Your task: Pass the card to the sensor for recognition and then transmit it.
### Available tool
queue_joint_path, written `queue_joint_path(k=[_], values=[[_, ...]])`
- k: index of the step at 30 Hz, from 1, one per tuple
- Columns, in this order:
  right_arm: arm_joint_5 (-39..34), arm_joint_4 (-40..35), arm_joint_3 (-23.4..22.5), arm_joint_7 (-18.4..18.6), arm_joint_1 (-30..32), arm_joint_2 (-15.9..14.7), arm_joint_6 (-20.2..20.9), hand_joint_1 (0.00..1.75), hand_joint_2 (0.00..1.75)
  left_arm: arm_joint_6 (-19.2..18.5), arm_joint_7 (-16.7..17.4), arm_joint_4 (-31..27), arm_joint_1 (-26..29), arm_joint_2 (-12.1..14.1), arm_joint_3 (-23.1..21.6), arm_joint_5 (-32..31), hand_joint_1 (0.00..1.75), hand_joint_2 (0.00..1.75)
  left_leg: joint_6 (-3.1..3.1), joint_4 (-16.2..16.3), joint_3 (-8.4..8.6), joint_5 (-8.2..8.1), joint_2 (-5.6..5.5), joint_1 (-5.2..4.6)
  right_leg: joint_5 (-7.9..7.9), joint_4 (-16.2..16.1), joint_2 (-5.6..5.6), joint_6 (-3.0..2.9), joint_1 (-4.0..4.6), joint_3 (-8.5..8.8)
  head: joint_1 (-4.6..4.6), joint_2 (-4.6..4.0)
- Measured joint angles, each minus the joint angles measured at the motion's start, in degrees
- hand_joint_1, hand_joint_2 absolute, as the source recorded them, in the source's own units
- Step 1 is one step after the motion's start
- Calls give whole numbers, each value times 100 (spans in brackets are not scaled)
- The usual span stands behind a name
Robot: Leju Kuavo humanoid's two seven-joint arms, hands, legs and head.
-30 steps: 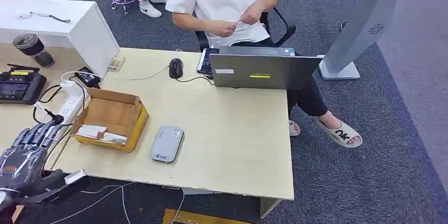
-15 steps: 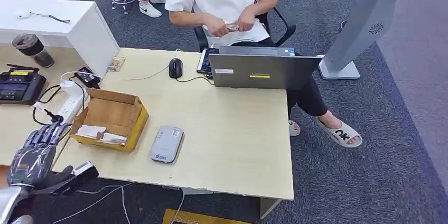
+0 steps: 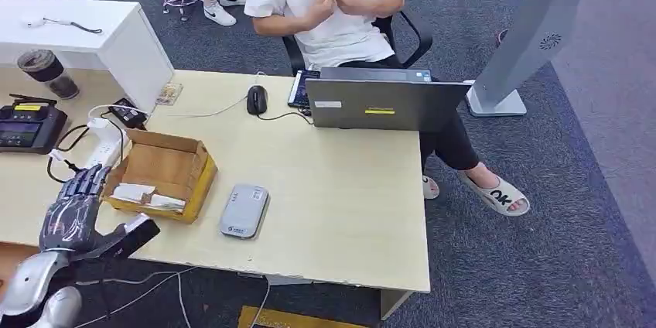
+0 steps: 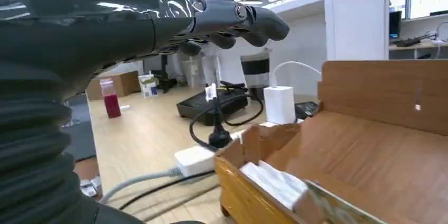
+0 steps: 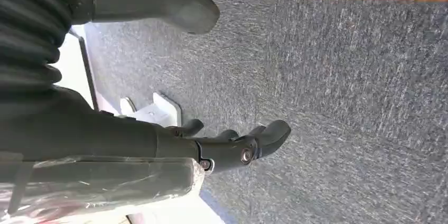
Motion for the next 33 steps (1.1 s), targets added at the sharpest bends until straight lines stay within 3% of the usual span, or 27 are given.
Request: queue_joint_path(k=[12,33], values=[[94,0,22,-7,3,-15,0,0,175,-74,2,447,-318,-133,-350,-99,0,175,0,0,0,0,5,0,0,0,3,0,0,-5,2,0],[111,0,22,-105,1,-20,-37,0,175,-201,-33,530,-666,-162,-973,-190,0,175,0,0,0,0,7,0,4,0,6,-4,0,-4,2,0]])
